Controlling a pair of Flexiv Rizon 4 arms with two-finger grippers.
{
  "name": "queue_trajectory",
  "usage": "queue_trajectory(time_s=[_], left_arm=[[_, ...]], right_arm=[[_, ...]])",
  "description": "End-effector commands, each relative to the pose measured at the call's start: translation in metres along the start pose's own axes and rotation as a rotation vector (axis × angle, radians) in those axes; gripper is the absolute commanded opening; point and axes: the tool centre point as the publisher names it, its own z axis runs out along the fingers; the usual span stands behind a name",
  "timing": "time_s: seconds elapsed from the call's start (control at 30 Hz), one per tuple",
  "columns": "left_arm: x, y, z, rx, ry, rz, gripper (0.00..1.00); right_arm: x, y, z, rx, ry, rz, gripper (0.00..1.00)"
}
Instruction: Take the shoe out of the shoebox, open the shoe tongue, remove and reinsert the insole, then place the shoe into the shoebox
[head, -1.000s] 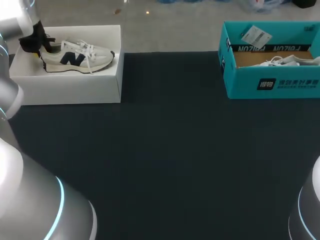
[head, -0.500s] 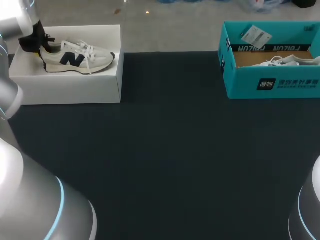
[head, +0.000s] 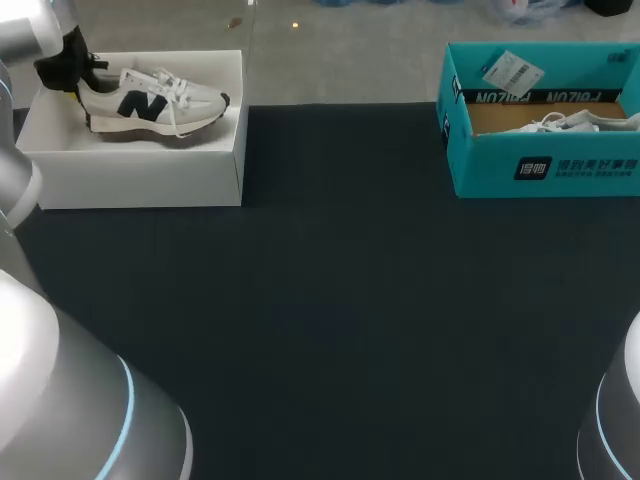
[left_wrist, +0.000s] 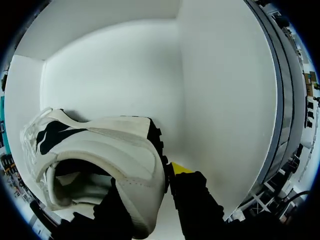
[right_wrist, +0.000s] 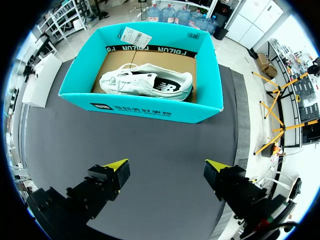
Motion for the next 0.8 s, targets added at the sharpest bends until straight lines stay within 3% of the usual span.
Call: queue_trajectory(time_s=[0.03,0.57,0.8], left_arm=[[0.001,0.006,-0.020,0.389,-0.004,-0.009,0.00],[0.004,0.010,-0.087,0.412,-0.003,-0.027,0.00],[0.009,0.012,-0.119,0.363,0.036,-0.032,0.00]], right_arm=[[0.000,0.000,0.000,-0.001,0.000,0.000,1.00],[0.000,0.000,0.000,-0.001,0.000,0.000,1.00],[0.000,0.000,0.000,-0.001,0.000,0.000,1.00]])
